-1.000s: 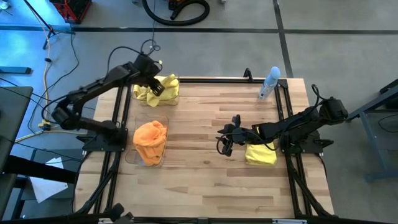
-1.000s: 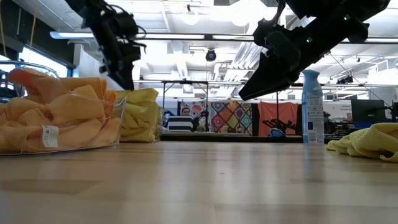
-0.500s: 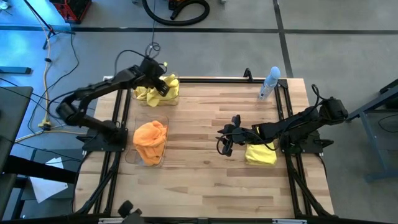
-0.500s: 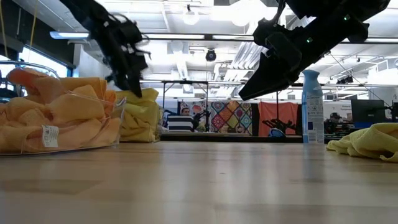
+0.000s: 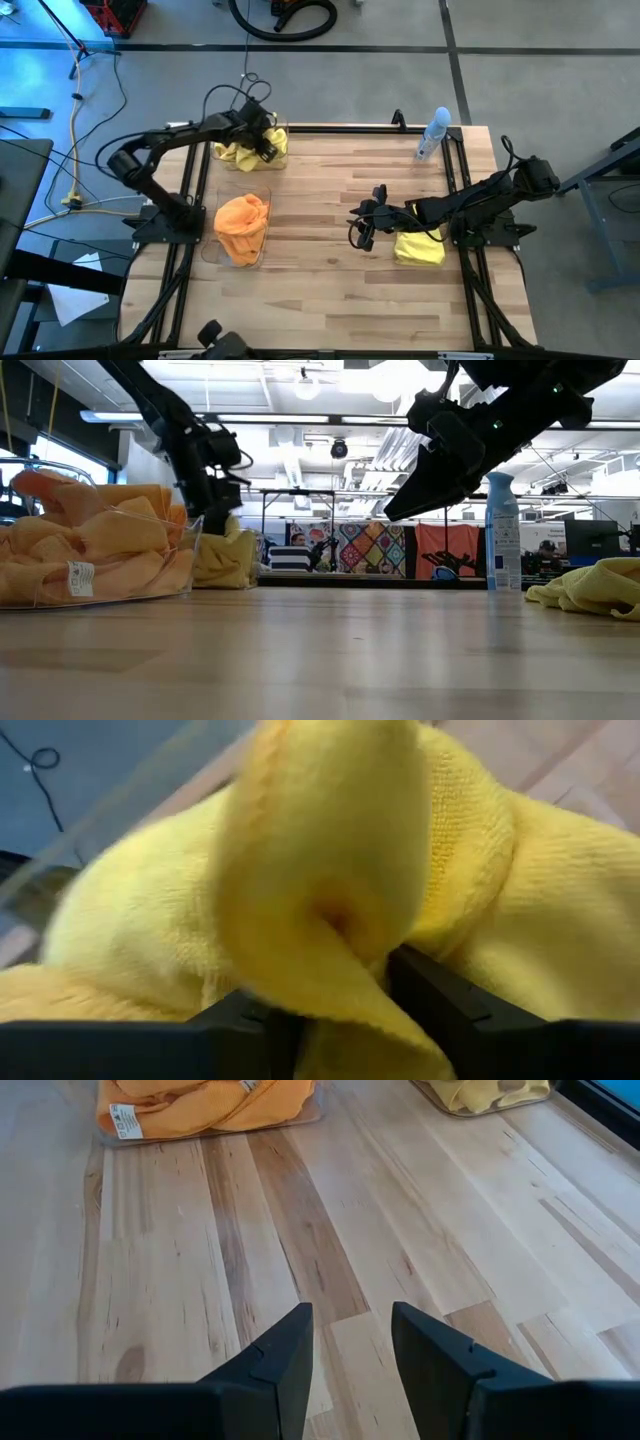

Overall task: Sort microfiber towel by color & place in baskets
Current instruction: Put the yellow microfiber towel into the top transparent bin

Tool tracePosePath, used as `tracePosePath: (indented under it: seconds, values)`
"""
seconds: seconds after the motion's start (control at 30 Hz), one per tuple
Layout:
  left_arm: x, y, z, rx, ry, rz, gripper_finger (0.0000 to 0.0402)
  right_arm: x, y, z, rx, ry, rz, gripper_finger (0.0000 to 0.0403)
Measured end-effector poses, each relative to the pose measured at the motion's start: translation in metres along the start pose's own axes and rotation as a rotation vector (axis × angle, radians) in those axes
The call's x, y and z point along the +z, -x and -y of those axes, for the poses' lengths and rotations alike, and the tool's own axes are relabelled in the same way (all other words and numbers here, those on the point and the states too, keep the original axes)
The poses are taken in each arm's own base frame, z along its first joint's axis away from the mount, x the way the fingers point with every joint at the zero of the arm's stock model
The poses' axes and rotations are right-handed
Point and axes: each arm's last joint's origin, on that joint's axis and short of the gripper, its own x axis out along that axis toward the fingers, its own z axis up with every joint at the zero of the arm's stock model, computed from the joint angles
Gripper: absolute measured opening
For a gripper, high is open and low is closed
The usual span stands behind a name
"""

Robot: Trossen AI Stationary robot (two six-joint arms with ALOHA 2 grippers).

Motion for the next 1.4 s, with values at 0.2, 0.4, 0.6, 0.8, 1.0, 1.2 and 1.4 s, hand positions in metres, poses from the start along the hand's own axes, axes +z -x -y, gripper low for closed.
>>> tracePosePath:
  seconds: [0.2, 0.4, 0.6, 0.8, 1.0, 1.2, 1.4]
  values:
    - [0.006, 0.049, -0.003, 0.007, 0.005, 0.088, 0.0131, 0.0, 0.0, 0.0, 0.0, -0.003, 0.0, 0.0134]
    - [-0.004, 0.099, -0.006, 0.001, 0.01, 0.188, 0.0131, 0.0, 0.0, 0.0, 0.0, -0.003, 0.0, 0.0134]
    - [-0.043, 0.129, 0.017, -0.115, 0.016, 0.276, 0.0131, 0.0, 0.0, 0.0, 0.0, -0.003, 0.0, 0.0134]
    - [-0.103, 0.117, 0.07, -0.399, -0.087, 0.47, 0.0131, -0.002, 0.0, 0.001, -0.007, -0.017, -0.021, 0.0134]
    - [-0.13, 0.126, 0.109, -0.549, -0.243, 0.663, 0.0131, 0.0, 0.0, 0.001, -0.005, -0.026, -0.005, 0.0134]
    - [-0.133, 0.128, 0.129, -0.517, -0.343, 0.737, 0.0131, 0.006, -0.002, 0.005, 0.021, -0.169, -0.026, 0.0134]
    - [-0.134, 0.119, 0.135, -0.499, -0.382, 0.697, 0.0131, 0.029, 0.02, 0.007, -0.123, -0.223, -0.389, 0.0134]
